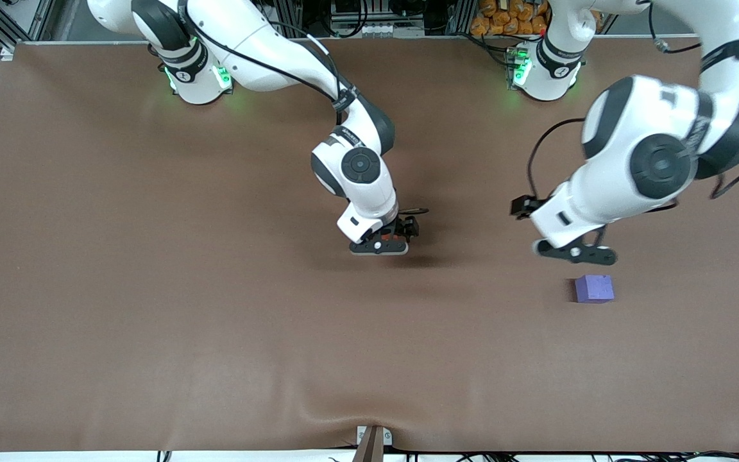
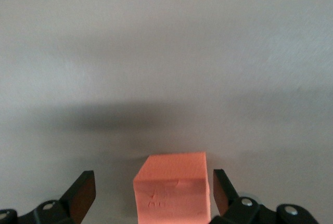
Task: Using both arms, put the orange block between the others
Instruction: 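Carry the orange cube to mid-table and set it down with the right gripper, then grasp the orange cube with the left gripper while the right gripper withdraws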
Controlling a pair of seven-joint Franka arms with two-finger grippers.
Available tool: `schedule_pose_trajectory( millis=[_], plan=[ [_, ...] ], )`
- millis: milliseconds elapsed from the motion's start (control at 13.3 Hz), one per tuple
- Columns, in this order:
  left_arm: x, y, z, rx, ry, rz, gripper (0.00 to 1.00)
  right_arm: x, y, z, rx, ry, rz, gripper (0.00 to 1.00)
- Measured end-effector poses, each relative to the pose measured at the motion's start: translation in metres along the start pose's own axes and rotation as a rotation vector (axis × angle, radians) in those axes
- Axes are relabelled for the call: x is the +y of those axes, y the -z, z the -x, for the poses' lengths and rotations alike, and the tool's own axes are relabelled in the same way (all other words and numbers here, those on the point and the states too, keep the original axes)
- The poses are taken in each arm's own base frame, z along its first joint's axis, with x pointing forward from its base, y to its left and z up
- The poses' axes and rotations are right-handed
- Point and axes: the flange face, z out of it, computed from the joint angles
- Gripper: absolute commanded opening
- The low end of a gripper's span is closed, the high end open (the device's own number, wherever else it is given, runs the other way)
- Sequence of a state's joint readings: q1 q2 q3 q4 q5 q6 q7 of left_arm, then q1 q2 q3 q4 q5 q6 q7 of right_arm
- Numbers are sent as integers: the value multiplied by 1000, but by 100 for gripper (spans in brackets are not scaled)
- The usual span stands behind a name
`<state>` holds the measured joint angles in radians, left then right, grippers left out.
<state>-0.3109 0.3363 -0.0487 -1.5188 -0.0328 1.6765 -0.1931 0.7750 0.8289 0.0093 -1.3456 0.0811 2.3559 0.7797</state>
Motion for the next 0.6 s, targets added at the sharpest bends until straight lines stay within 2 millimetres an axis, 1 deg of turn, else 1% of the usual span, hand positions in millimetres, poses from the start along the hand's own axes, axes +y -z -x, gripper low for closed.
schedule_pose_trajectory(
  millis=[150,300,450,600],
  plan=[
    [21,-11,-6,14,32,-1,100,14,15,-16,-3,31,19,100],
    [38,-20,-13,46,26,5,100,34,29,-35,-14,77,50,100],
    [54,-26,-16,71,21,9,100,60,46,-56,-26,108,93,100],
    [76,-30,-15,94,52,17,100,91,73,-78,-39,127,154,100]
  ],
)
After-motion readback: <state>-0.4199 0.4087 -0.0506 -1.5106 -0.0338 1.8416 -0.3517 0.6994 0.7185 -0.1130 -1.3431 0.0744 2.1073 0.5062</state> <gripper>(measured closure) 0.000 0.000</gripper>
